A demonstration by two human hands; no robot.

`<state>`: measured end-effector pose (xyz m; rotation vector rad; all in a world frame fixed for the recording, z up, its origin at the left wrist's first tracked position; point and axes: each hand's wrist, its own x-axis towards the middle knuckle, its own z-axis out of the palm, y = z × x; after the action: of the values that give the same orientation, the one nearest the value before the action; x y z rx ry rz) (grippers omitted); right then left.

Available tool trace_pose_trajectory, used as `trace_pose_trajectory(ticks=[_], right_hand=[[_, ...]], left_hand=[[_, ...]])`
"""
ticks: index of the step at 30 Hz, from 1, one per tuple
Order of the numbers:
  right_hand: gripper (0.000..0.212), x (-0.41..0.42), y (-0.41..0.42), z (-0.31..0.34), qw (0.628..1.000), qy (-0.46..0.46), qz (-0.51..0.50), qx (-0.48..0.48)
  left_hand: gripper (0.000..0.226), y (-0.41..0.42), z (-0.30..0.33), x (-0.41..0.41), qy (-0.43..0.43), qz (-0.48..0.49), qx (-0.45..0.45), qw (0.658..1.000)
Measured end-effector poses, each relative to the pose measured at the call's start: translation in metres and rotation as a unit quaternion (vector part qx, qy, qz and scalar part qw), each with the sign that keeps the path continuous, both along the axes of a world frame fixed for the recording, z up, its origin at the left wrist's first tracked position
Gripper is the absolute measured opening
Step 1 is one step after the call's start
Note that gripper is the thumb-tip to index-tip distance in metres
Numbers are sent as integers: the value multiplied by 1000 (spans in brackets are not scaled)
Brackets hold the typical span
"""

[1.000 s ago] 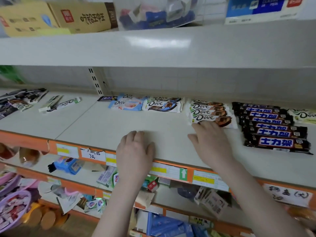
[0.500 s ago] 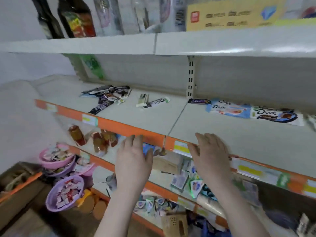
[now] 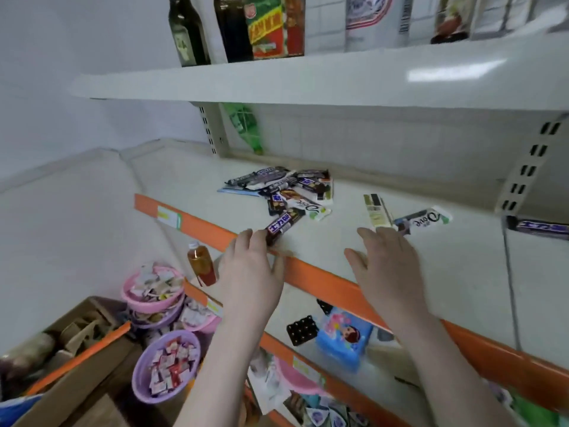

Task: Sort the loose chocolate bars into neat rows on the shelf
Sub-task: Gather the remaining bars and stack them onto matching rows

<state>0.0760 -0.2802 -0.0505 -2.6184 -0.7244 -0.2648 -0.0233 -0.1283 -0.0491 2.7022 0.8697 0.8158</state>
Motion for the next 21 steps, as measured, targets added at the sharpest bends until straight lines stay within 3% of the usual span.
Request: trace_pose_trajectory(ticks=[11, 13, 16, 21], right_hand=[[47, 71, 56, 6, 980, 6, -183, -74], [52, 76, 54, 4, 962, 41, -255, -86], [64, 81, 50, -1, 935, 95, -332, -83], [67, 87, 50, -7, 932, 130, -337, -17]], left_hand=[[72, 69, -3, 100, 154, -81, 2, 985], [69, 76, -1, 107, 173, -90, -5, 981], [57, 84, 2, 112, 181, -112, -83, 974], [48, 92, 5, 113, 197, -153, -109, 962]])
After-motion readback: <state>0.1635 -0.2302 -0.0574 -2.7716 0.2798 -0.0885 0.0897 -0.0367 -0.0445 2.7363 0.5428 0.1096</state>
